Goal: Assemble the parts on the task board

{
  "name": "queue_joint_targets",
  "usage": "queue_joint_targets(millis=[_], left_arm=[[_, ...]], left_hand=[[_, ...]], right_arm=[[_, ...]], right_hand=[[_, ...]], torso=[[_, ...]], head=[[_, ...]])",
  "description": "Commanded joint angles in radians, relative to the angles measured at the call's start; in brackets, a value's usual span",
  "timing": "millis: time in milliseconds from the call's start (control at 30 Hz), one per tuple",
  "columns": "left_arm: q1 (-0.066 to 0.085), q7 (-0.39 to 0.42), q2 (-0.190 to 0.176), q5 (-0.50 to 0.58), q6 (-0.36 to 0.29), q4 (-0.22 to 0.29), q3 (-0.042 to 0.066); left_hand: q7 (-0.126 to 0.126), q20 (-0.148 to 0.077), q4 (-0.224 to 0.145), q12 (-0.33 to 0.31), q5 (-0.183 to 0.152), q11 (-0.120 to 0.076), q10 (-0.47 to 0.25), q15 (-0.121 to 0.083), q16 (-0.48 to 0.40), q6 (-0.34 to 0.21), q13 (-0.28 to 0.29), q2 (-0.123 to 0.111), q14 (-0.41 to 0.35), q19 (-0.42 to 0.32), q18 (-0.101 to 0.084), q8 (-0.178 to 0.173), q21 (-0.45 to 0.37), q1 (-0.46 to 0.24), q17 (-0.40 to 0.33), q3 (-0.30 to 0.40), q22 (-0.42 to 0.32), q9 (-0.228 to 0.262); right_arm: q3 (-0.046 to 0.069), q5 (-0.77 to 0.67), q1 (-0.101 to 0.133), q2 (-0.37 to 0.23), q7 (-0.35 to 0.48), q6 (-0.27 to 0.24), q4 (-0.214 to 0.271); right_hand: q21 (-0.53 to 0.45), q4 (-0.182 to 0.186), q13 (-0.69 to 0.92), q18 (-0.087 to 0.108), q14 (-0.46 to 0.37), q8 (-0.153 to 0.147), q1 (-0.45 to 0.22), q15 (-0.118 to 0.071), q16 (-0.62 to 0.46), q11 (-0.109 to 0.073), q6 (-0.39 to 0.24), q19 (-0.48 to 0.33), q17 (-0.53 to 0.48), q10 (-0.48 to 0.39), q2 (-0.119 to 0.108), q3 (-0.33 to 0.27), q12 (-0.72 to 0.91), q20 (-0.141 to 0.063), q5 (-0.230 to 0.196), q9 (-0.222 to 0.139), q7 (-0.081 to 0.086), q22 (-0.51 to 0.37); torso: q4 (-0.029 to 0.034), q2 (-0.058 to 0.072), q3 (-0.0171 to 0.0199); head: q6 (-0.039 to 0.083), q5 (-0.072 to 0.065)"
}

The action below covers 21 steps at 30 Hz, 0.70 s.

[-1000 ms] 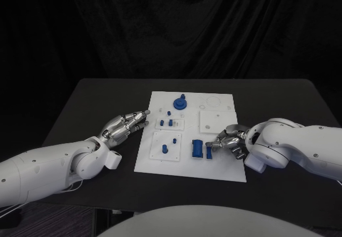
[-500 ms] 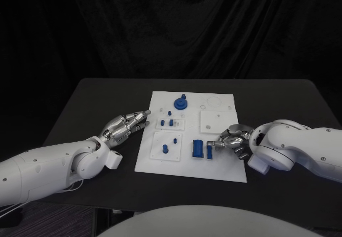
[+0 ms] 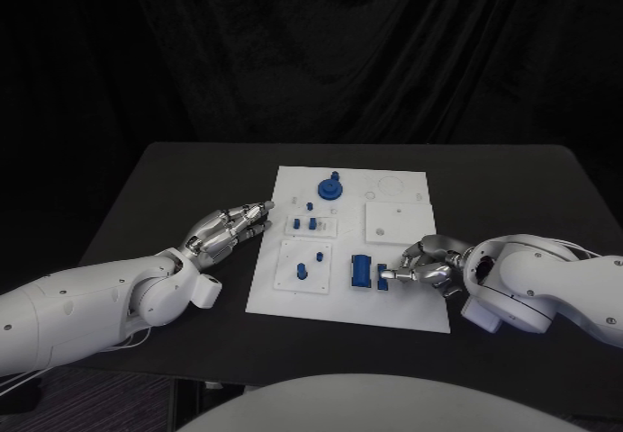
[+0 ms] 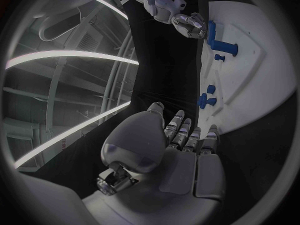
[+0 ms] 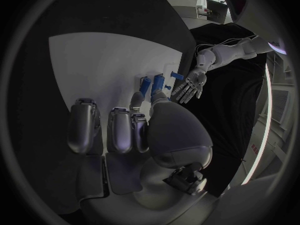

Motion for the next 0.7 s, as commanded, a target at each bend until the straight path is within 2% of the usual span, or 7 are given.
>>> queue_joint_targets(millis=[33, 133, 300, 700], left_arm=[[-0.001, 0.093, -0.001, 0.006, 0.007, 0.002, 0.001], [-0.001, 0.093, -0.001, 0.006, 0.006, 0.001, 0.001], [-0.001, 0.094, 0.0, 0.006, 0.006, 0.0, 0.001], [-0.003, 0.094, 0.001, 0.006, 0.007, -0.002, 0.001]], left_hand=[[0.004, 0.006, -0.005, 0.004, 0.004, 0.002, -0.003, 0.006, 0.001, 0.001, 0.001, 0.0, -0.001, 0.002, 0.018, 0.007, -0.002, 0.014, 0.001, 0.004, 0.0, 0.002], [0.004, 0.006, -0.005, 0.004, 0.004, 0.002, -0.003, 0.006, 0.001, 0.001, 0.001, 0.0, -0.001, 0.002, 0.018, 0.007, -0.002, 0.014, 0.001, 0.004, 0.0, 0.002], [0.004, 0.006, -0.006, 0.004, 0.006, 0.002, -0.002, 0.006, 0.001, 0.002, 0.002, 0.0, 0.0, 0.003, 0.018, 0.007, -0.001, 0.014, 0.001, 0.005, 0.0, 0.002], [0.004, 0.006, -0.007, 0.004, 0.007, 0.003, -0.002, 0.005, 0.001, 0.002, 0.002, -0.001, -0.001, 0.002, 0.018, 0.007, -0.002, 0.016, 0.001, 0.005, -0.001, 0.002]], right_arm=[[0.0, -0.076, -0.014, -0.005, -0.006, 0.023, 0.008], [0.0, -0.083, -0.021, -0.007, -0.009, 0.026, 0.008], [0.0, -0.087, -0.026, -0.007, -0.008, 0.022, 0.01], [0.0, -0.089, -0.03, 0.009, -0.009, 0.024, 0.004]], right_hand=[[0.005, -0.001, 0.263, -0.009, 0.052, 0.022, 0.017, -0.009, 0.006, -0.011, -0.004, 0.021, 0.003, 0.104, 0.002, -0.009, 0.003, -0.01, -0.005, 0.022, -0.008, 0.183], [0.008, 0.0, 0.263, -0.009, 0.052, 0.06, 0.021, -0.014, 0.008, -0.017, -0.008, 0.021, 0.004, 0.104, 0.006, -0.016, 0.003, -0.015, -0.004, 0.059, -0.016, 0.184], [0.007, 0.0, 0.263, -0.009, 0.051, 0.086, 0.023, -0.018, 0.008, -0.022, -0.012, 0.02, 0.004, 0.104, 0.01, -0.02, 0.003, -0.019, 0.005, 0.087, -0.022, 0.183], [0.002, 0.0, 0.263, -0.008, 0.05, 0.097, 0.024, -0.02, 0.005, -0.025, -0.015, 0.018, -0.004, 0.104, 0.012, -0.023, 0.003, -0.021, 0.014, 0.1, -0.024, 0.182]], torso=[[0.0, 0.0, 0.0], [-0.0001, 0.0, -0.0001], [0.0, 0.0, 0.0], [0.0, 0.0, 0.0001]], head=[[0.0, -0.001], [0.0, -0.002], [0.0, -0.003], [0.0, -0.001]])
